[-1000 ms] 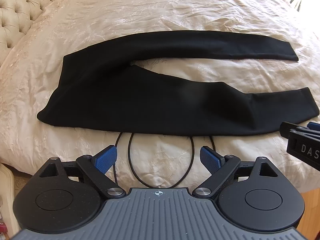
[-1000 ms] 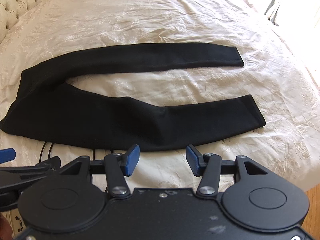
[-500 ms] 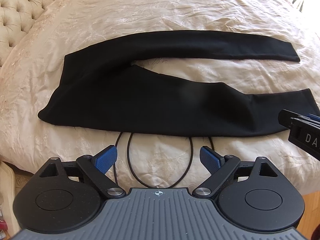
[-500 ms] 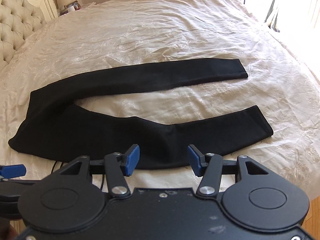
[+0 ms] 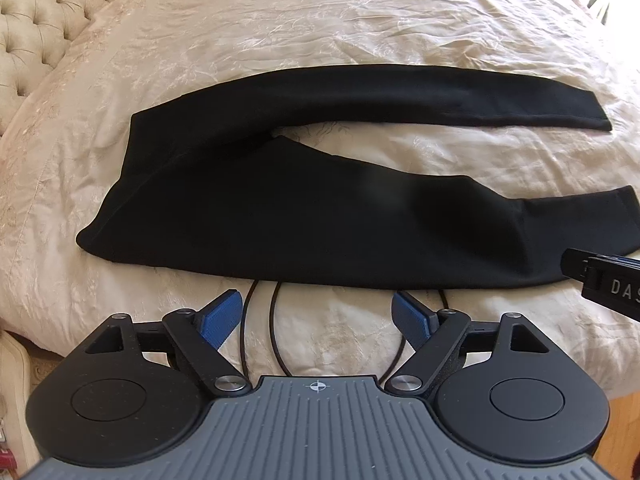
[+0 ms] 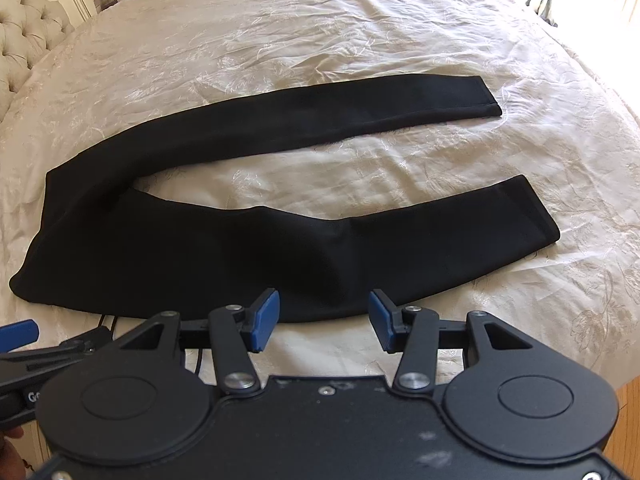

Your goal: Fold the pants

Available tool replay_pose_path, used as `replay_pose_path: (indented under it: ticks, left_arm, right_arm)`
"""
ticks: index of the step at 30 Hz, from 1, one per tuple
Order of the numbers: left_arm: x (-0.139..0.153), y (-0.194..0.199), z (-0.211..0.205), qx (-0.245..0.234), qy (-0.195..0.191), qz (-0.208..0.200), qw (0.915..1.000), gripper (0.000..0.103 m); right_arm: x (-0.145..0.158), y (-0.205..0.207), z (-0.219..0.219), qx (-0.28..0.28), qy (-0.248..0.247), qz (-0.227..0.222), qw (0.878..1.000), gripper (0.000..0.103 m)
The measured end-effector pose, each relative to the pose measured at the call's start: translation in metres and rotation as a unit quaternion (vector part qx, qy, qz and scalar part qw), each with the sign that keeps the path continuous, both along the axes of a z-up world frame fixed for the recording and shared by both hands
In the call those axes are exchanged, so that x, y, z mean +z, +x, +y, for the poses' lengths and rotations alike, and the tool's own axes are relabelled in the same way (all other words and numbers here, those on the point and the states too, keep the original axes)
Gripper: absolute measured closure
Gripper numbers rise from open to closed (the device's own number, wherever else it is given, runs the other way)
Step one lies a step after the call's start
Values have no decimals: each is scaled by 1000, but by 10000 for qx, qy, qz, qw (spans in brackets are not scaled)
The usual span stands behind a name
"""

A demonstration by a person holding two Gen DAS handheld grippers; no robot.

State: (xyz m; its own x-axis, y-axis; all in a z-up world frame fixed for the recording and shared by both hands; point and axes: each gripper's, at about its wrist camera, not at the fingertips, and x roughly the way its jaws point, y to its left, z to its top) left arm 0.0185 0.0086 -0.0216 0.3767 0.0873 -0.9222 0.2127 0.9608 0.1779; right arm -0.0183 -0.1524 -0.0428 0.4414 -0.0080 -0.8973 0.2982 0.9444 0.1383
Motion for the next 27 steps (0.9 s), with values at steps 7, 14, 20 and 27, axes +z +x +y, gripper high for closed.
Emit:
replay_pose_path:
  ticks: [7, 14, 20, 27]
  left_arm:
    - [-14, 26, 0, -493, -46, 227, 9985, 21]
    - [-46, 45, 28, -909, 189, 347, 9951, 47]
    - [-74, 60, 66, -1258, 219, 480, 9907, 67]
    - [-90, 60, 87, -1898, 357, 247, 9809, 68]
  right_arm:
    - [-8, 19, -1, -134, 74, 260, 9995, 54]
    - [-28, 27, -17, -753, 118, 644, 9950, 55]
    - [-38, 31, -29, -1338, 29, 881, 9871, 57]
    - [-51, 31, -37, -2057, 75, 1050, 9729, 64]
